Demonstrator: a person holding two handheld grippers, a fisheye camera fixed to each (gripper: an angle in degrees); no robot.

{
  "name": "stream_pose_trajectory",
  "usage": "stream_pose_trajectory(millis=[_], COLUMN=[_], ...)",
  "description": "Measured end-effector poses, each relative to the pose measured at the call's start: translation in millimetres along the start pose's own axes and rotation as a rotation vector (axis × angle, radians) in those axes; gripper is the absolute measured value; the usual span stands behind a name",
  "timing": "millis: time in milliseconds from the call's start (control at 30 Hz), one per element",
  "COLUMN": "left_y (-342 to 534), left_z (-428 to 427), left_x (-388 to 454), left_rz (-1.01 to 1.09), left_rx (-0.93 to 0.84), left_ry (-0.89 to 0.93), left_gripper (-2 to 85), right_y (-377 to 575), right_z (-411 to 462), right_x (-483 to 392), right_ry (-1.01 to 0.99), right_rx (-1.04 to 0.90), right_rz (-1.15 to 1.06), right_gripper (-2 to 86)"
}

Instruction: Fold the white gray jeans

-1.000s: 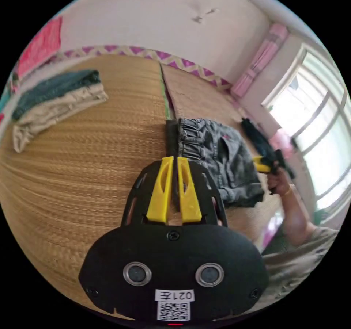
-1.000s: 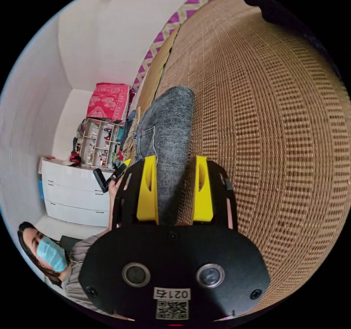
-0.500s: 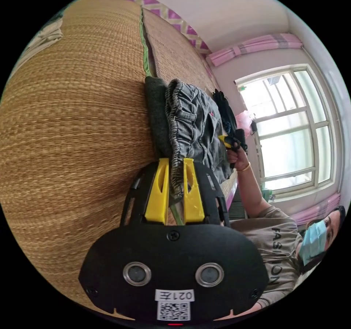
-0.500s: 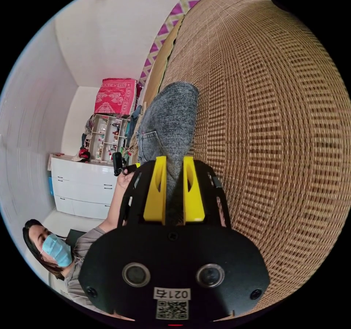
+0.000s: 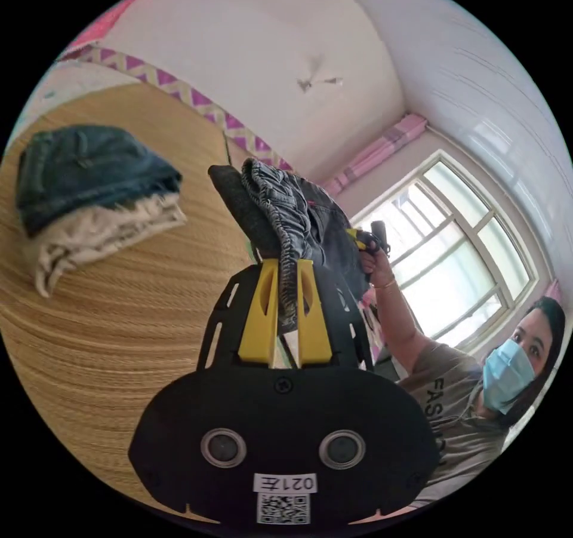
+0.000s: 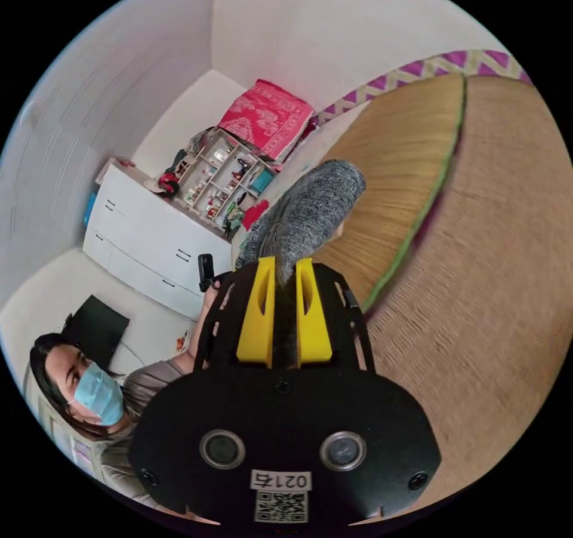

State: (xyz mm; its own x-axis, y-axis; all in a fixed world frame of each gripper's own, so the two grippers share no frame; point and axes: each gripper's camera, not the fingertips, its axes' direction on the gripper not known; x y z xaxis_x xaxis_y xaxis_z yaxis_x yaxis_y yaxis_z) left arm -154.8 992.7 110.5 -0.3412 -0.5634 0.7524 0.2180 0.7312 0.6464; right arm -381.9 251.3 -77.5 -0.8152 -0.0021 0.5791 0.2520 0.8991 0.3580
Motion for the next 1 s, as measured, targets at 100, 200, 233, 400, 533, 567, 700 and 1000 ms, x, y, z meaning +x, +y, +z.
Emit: stream_pose_trajectory(millis=[100, 200, 233, 400, 533, 567, 700, 1000], left_y=[-18.4, -28.5, -28.7, 29.7, 105.5, 116.5, 147.1, 135.4], left_z=[-69.1, -113.1, -117.6, -110.7, -112.4, -114.8, -125.1, -7.2], left_x=[-20.4, -59.1, -68.3, -200.8, -237.7, -229.7, -171.7, 51.1], left_rz=[-0.003, -0.084, -0.106, -0.55, -0.58, -0.552, -0.486, -0.108], left_rx=[0.107, 0.222, 0.245, 0.338, 0.525, 0.521, 0.528, 0.076], left_ry=[-0.116, -0.199, -0.215, -0.338, -0.004, -0.004, -0.048, -0.144], left_gripper=[4.5, 4.7, 4.9, 6.8, 5.4, 4.8, 0.0, -0.9], right_y=[-115.0, -212.6, -237.2, -249.6, -183.3, -170.7, -68.8, 148.3], right_z=[89.2, 175.8, 203.4, 281.6, 261.9, 251.0, 146.7, -136.4], right_x=[-36.0, -48.5, -44.9, -26.2, 6.7, 9.9, 17.8, -24.7], right_ry=[0.004, 0.01, 0.044, 0.133, 0.071, 0.087, 0.205, 0.905], right_rx=[-0.041, -0.062, -0.039, -0.078, -0.187, -0.195, -0.248, -0.046], right_rz=[-0.082, -0.097, -0.062, -0.05, -0.043, -0.046, -0.095, -0.1], right_gripper=[6.0, 7.5, 8.5, 6.8, 6.6, 6.6, 6.0, 6.1])
